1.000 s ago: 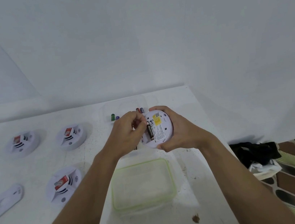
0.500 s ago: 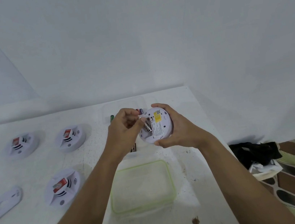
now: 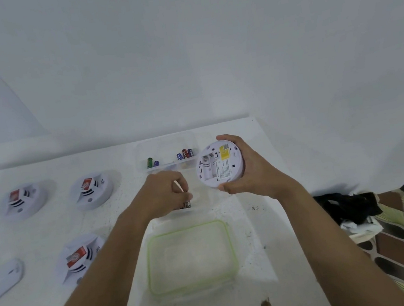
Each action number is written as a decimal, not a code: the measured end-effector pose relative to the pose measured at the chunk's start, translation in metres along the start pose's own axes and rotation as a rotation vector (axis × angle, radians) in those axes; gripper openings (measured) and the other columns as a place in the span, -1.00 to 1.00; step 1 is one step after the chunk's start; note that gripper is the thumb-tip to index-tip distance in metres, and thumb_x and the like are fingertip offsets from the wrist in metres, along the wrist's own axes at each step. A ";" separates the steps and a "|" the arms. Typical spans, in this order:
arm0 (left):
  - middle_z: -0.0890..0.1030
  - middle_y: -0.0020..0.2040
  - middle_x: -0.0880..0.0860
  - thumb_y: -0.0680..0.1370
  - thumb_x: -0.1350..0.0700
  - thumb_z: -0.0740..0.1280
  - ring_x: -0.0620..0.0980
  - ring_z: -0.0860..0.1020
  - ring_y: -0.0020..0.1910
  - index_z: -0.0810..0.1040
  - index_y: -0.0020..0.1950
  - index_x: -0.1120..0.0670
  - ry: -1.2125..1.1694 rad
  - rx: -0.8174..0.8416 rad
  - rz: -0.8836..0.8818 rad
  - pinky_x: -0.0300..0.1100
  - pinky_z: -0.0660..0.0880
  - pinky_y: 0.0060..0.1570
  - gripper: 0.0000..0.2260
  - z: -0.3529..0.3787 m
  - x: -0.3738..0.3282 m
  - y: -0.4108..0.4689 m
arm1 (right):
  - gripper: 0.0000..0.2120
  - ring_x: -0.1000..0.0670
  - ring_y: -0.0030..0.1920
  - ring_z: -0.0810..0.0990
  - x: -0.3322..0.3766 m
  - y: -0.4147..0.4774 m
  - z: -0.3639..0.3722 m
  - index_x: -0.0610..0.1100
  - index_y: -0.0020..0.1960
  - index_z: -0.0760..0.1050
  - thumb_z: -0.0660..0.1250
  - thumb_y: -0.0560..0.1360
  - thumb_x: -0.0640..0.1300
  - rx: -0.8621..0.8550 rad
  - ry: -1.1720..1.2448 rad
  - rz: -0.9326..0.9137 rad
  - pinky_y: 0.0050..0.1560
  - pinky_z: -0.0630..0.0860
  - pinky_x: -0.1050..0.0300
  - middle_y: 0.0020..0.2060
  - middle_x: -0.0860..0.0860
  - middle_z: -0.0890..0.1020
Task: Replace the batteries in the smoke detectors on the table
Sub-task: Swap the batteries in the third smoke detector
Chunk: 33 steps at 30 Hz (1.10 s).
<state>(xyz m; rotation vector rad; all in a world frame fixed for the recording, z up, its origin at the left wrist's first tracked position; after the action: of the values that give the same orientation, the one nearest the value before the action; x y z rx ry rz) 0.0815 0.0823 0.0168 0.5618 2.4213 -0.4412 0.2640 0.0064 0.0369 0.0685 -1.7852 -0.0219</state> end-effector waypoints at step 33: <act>0.64 0.17 0.12 0.60 0.08 0.32 0.09 0.57 0.18 0.62 0.22 0.16 0.246 -0.046 -0.013 -0.17 0.43 0.12 -0.74 -0.020 -0.010 0.131 | -0.14 0.20 0.23 0.51 -0.014 0.025 -0.017 0.01 0.49 0.22 0.52 0.37 -0.46 -0.049 0.038 0.030 -0.01 0.63 0.16 0.31 0.05 0.46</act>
<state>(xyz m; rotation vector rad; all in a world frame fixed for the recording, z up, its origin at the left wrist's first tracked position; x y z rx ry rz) 0.1433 0.1996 0.0155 0.6119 2.6633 -0.3378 0.2824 0.0323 0.0282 0.0068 -1.7466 -0.0429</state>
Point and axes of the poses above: each hand's wrist, its own y-axis towards the middle knuckle, its own z-axis out of the palm, x = y × z, the point moved 8 cm from there along y, towards the middle knuckle
